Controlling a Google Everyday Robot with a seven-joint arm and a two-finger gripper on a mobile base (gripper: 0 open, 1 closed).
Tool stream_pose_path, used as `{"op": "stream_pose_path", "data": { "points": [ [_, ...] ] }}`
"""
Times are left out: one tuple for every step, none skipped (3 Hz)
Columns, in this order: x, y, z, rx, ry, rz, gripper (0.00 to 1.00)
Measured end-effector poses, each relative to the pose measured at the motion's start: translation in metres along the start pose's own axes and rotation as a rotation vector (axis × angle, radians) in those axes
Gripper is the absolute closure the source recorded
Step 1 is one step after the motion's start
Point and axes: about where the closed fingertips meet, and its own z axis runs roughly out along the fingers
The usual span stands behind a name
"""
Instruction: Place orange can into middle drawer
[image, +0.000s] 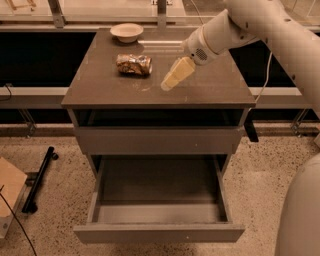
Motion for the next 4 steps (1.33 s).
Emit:
{"op": "stream_pose_path", "data": {
  "points": [
    [0.0, 0.0, 0.0, 0.0, 0.0, 0.0, 0.0],
    [-0.005, -0.001, 0.012, 0.007, -0.028, -0.004, 0.0],
    [-0.018, -0.009, 0.031, 0.025, -0.084, -0.018, 0.0],
    [-0.029, -0.021, 0.053, 0.027, -0.124, -0.025, 0.0]
  ]
}}
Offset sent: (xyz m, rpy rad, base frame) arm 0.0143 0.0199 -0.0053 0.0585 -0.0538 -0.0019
